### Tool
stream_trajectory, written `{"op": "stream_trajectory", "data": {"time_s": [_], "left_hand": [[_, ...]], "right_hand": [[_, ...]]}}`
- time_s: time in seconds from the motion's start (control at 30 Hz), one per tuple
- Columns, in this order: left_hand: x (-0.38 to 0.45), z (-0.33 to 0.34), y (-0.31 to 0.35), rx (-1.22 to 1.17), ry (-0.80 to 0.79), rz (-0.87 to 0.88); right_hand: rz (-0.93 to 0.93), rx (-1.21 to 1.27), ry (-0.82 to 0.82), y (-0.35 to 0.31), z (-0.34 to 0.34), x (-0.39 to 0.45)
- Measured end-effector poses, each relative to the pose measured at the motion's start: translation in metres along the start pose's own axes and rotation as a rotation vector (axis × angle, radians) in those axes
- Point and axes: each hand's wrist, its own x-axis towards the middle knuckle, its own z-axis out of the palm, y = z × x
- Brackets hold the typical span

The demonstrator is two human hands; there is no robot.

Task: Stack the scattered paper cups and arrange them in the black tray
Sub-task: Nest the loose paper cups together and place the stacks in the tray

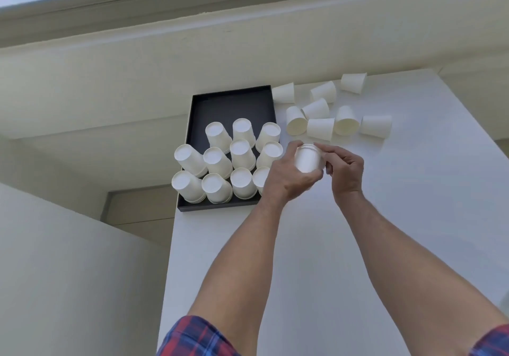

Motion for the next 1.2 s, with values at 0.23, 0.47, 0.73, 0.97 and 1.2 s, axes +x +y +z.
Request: {"op": "stream_trajectory", "data": {"time_s": [0.23, 0.47, 0.73, 0.97, 1.2], "left_hand": [[0.000, -0.023, 0.015, -0.127, 0.073, -0.010], [0.010, -0.054, 0.019, -0.268, 0.211, -0.067], [0.039, -0.121, 0.002, -0.395, 0.447, -0.206], [0.046, -0.179, -0.028, -0.273, 0.538, -0.257], [0.048, -0.222, -0.074, 0.314, 0.454, -0.403]], "right_hand": [[-0.107, 0.065, 0.045, -0.008, 0.033, 0.000], [-0.226, -0.103, -0.115, -0.011, 0.058, -0.004], [-0.418, -0.508, -0.382, -0.017, 0.130, 0.002], [-0.513, -0.622, -0.384, -0.016, 0.198, 0.015], [-0.451, -0.762, -0.408, -0.008, 0.250, 0.033]]}}
